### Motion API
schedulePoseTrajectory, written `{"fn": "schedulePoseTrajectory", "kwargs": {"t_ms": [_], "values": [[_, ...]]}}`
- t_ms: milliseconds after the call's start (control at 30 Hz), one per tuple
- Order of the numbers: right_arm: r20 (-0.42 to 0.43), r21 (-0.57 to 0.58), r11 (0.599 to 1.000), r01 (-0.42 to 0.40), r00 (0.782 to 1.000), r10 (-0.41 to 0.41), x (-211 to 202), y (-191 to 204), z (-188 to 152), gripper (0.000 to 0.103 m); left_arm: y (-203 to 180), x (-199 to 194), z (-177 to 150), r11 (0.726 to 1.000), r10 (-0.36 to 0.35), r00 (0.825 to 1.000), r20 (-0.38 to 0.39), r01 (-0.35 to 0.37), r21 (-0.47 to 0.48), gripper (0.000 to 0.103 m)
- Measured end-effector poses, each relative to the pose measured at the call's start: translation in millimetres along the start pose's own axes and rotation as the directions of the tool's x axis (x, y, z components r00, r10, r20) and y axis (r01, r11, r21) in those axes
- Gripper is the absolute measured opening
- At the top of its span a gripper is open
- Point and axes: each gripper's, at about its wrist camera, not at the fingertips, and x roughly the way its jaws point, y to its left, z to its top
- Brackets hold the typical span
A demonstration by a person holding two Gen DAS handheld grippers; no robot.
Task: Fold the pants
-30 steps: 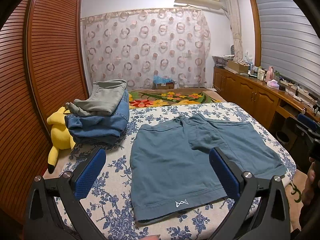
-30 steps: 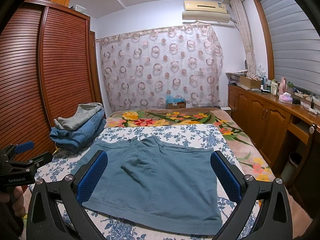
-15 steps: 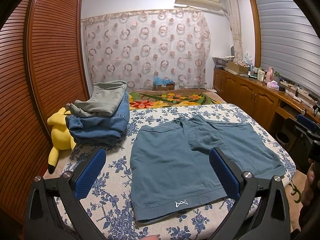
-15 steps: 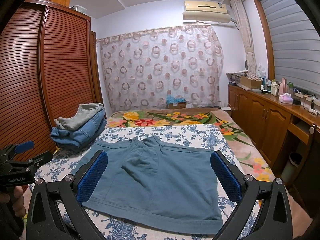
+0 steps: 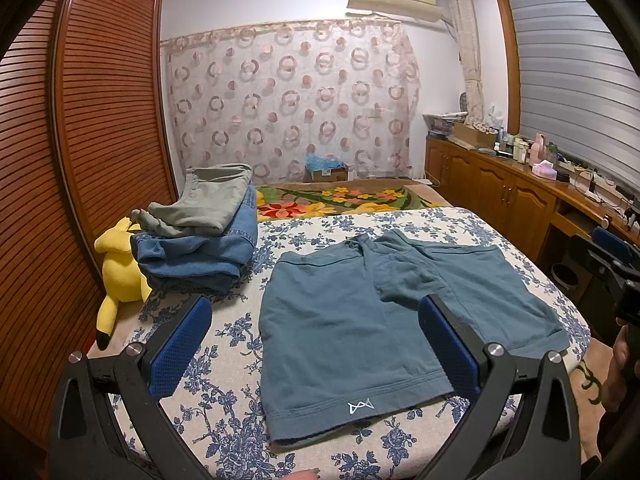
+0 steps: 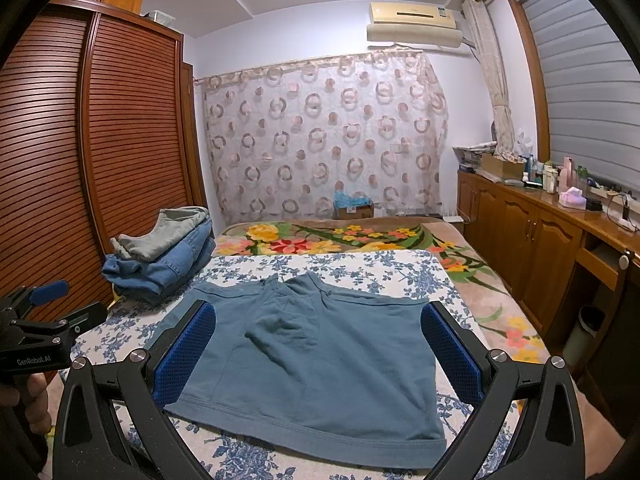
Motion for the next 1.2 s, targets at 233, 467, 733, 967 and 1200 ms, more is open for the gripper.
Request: {"fn": "schedulePoseTrajectory", "kwargs": {"t_ms": [233,467,733,967,1200], "values": [[0.0,0.0,1.0,0.0,1.0,0.0,-0.1,0.2,-0.1,0.102,-0.4,0.2,-0.2,1.0,0.0,1.0,0.001,0.0,0.0,0.103],[0.005,0.001,1.0,-0.005,1.0,0.005,-0.9,0.2,0.6,0.102,-0.7,-0.1,-0.2,1.0,0.001,1.0,0.003,-0.001,0.001,0.103],[0.006,0.002,1.0,-0.007,1.0,0.007,-1.5,-0.1,0.1,0.102,-1.0,-0.4,-0.7,1.0,0.001,1.0,0.004,-0.001,0.001,0.103],[0.004,0.002,1.0,-0.006,1.0,0.006,-0.5,-0.5,-0.3,0.102,-4.0,-2.9,5.3,1.0,-0.005,1.0,-0.004,0.005,0.0,0.103],[-0.025,0.011,1.0,-0.014,1.0,0.014,6.9,-5.8,-2.7,0.102,-8.6,6.9,12.9,0.999,-0.037,0.999,-0.039,0.038,0.02,0.103]]}}
